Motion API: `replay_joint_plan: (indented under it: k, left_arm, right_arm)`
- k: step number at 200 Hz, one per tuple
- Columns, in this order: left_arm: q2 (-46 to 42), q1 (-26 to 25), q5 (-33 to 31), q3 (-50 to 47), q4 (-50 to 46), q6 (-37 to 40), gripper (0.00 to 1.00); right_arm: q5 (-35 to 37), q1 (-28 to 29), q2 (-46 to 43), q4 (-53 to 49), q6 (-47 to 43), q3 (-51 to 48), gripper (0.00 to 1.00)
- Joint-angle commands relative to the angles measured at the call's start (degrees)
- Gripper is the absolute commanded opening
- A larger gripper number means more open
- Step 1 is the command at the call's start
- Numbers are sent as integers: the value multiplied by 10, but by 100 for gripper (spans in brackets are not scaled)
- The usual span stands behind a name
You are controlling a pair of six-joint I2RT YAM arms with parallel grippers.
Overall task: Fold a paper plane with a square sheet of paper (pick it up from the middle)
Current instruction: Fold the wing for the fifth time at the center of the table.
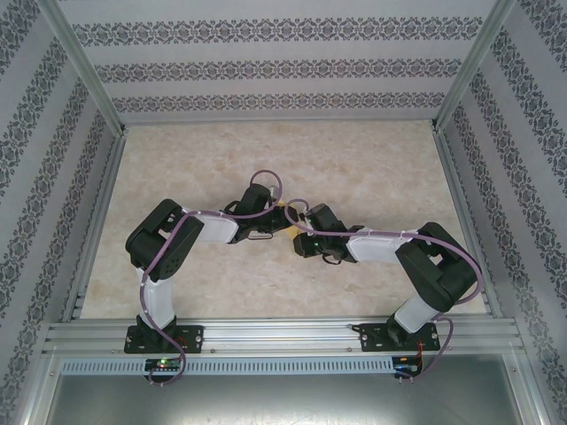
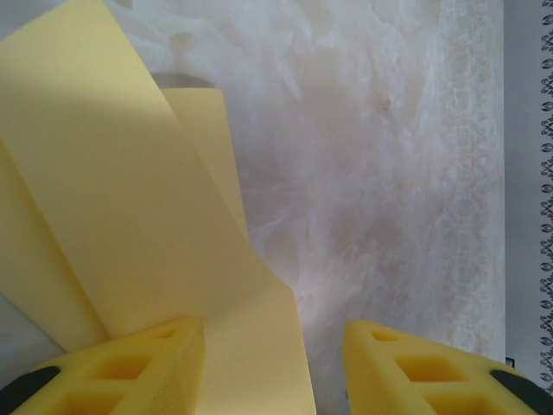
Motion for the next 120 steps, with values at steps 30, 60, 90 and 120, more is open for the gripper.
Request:
replay_joint_plan:
  k: [30, 60, 90, 120]
  left_arm:
    - [24, 1, 12, 7, -37, 1, 48]
    - [23, 1, 19, 12, -36, 1, 48]
    - [24, 2, 16, 17, -48, 1, 48]
    - [25, 4, 13, 10, -48, -7, 47]
  right_arm:
    - [-10, 7, 28, 3, 18, -21, 17]
    - [-23, 4, 31, 17, 40, -33, 17]
    - [-59, -10, 26, 51, 75, -56, 17]
    - [-101, -23, 22, 90, 115, -75, 17]
